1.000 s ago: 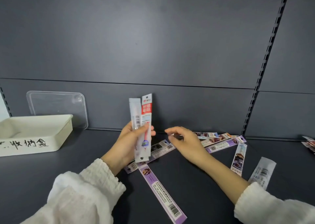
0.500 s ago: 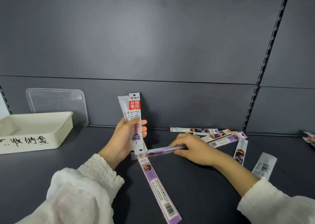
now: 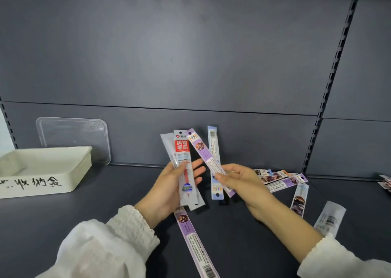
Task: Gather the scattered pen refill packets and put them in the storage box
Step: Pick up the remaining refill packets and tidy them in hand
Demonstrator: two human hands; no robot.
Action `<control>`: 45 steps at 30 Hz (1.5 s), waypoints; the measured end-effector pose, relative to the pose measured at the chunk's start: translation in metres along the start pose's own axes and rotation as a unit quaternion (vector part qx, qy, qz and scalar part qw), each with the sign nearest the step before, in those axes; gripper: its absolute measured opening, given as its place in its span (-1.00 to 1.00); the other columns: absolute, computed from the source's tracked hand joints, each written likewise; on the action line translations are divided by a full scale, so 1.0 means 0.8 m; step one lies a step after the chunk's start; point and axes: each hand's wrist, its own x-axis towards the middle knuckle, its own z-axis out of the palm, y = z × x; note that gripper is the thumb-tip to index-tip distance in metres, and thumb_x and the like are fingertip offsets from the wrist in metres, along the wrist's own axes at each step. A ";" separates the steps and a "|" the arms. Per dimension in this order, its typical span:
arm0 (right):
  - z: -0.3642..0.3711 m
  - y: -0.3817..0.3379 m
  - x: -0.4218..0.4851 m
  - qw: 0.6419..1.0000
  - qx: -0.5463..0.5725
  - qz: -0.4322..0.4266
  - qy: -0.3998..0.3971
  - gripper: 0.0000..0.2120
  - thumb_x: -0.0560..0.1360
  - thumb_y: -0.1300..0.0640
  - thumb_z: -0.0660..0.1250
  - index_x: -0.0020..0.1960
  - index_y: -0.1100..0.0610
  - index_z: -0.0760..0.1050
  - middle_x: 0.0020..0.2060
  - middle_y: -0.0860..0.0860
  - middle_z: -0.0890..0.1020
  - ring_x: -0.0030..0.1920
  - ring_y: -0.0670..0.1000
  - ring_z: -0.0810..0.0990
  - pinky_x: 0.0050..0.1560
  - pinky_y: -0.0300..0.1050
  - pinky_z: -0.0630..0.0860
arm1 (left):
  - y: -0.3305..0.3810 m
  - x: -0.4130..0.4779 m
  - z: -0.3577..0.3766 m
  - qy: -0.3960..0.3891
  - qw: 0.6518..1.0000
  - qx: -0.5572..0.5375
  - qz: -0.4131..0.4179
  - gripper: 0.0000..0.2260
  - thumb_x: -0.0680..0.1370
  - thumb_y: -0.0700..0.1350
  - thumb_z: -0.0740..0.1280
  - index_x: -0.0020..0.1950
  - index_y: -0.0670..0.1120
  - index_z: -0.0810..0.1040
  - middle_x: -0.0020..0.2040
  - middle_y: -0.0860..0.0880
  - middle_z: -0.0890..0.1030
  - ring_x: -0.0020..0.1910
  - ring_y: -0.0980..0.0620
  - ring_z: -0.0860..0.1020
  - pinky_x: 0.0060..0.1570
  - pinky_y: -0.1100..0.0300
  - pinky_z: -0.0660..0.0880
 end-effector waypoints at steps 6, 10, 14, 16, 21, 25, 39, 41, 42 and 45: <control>0.026 0.003 -0.009 0.999 -0.024 -0.005 -0.028 -0.83 0.49 0.27 0.40 0.05 0.30 0.56 -0.18 0.08 0.70 -0.30 -0.14 0.67 -0.35 -0.34 0.52 | -0.012 -0.006 0.012 -0.046 0.999 0.020 -0.015 -0.67 0.64 0.03 0.13 0.34 -0.03 0.47 0.19 -0.05 0.65 0.13 -0.08 0.63 -0.03 -0.02 0.62; 0.032 0.005 -0.012 0.995 -0.078 -0.001 -0.057 -0.75 0.45 0.20 0.45 0.07 0.28 0.54 -0.15 0.16 0.66 -0.27 -0.11 0.62 -0.36 -0.34 0.50 | -0.017 -0.003 0.012 -0.024 1.000 0.010 0.009 -0.68 0.64 -0.10 0.15 0.39 -0.08 0.41 0.16 -0.04 0.66 0.11 -0.03 0.64 -0.09 0.06 0.63; 0.033 0.000 -0.013 0.995 -0.070 0.008 -0.077 -0.81 0.50 0.09 0.39 0.05 0.17 0.58 -0.17 0.04 0.69 -0.27 -0.16 0.62 -0.27 -0.33 0.53 | -0.011 0.002 0.003 -0.017 1.000 -0.015 -0.002 -0.68 0.64 -0.15 0.15 0.40 -0.12 0.40 0.19 -0.08 0.65 0.15 -0.04 0.63 0.01 0.02 0.62; 0.030 -0.002 -0.013 0.995 -0.061 0.018 -0.082 -0.86 0.54 0.11 0.34 0.03 0.14 0.59 -0.31 -0.05 0.68 -0.28 -0.17 0.62 -0.23 -0.37 0.52 | -0.004 0.004 -0.002 -0.023 0.999 -0.036 -0.007 -0.68 0.64 -0.16 0.14 0.40 -0.11 0.40 0.22 -0.08 0.63 0.18 -0.04 0.61 0.05 0.00 0.60; 0.015 -0.007 -0.013 0.995 -0.009 0.001 -0.096 -0.69 0.52 0.13 0.37 0.23 -0.11 0.49 -0.08 0.13 0.71 0.01 0.10 0.67 0.19 -0.02 0.52 | 0.009 0.006 -0.011 0.007 0.996 -0.087 -0.002 -0.72 0.62 -0.21 0.19 0.32 -0.14 0.47 0.12 -0.09 0.68 0.02 0.01 0.68 -0.20 0.10 0.65; 0.012 -0.015 -0.016 0.990 0.002 -0.042 -0.134 -0.70 0.59 0.26 0.20 0.20 0.00 0.56 -0.05 0.12 0.71 -0.01 0.06 0.66 0.11 -0.05 0.56 | 0.011 0.006 -0.014 0.021 0.995 -0.084 -0.042 -0.72 0.60 -0.22 0.22 0.31 -0.16 0.50 0.10 -0.11 0.68 -0.04 0.01 0.69 -0.22 0.11 0.65; 0.006 -0.023 -0.019 0.954 -0.130 -0.271 -0.004 -0.77 0.42 0.36 0.43 0.01 0.13 0.68 -0.05 0.07 0.60 -0.07 -0.12 0.60 -0.05 -0.35 0.49 | 0.011 0.010 -0.018 0.014 0.983 -0.172 -0.064 -0.68 0.62 -0.23 0.16 0.36 -0.25 0.40 0.16 -0.24 0.63 -0.01 -0.11 0.68 0.00 0.00 0.60; 0.003 -0.030 -0.018 0.960 -0.074 -0.264 0.059 -0.83 0.43 0.29 0.44 -0.11 0.05 0.69 -0.12 -0.02 0.67 -0.10 -0.14 0.61 -0.09 -0.37 0.48 | 0.010 0.014 -0.024 0.046 0.982 -0.178 -0.037 -0.69 0.63 -0.25 0.15 0.37 -0.20 0.37 0.16 -0.23 0.63 0.02 -0.12 0.67 0.00 0.02 0.62; 0.003 -0.032 -0.017 0.965 -0.038 -0.249 0.078 -0.82 0.44 0.27 0.43 -0.18 0.00 0.69 -0.18 -0.10 0.70 -0.13 -0.17 0.62 -0.12 -0.37 0.48 | 0.008 0.014 -0.024 0.051 0.988 -0.144 -0.026 -0.70 0.63 -0.26 0.15 0.37 -0.19 0.37 0.17 -0.21 0.63 0.03 -0.11 0.67 0.01 0.03 0.62; 0.001 -0.035 -0.018 0.977 0.007 -0.196 0.082 -0.81 0.49 0.25 0.38 -0.17 -0.01 0.68 -0.28 -0.17 0.71 -0.25 -0.24 0.62 -0.20 -0.39 0.50 | -0.002 0.008 -0.013 0.042 0.999 0.028 -0.006 -0.78 0.62 -0.25 0.19 0.25 -0.17 0.47 0.18 -0.20 0.62 -0.02 -0.03 0.66 -0.02 0.10 0.58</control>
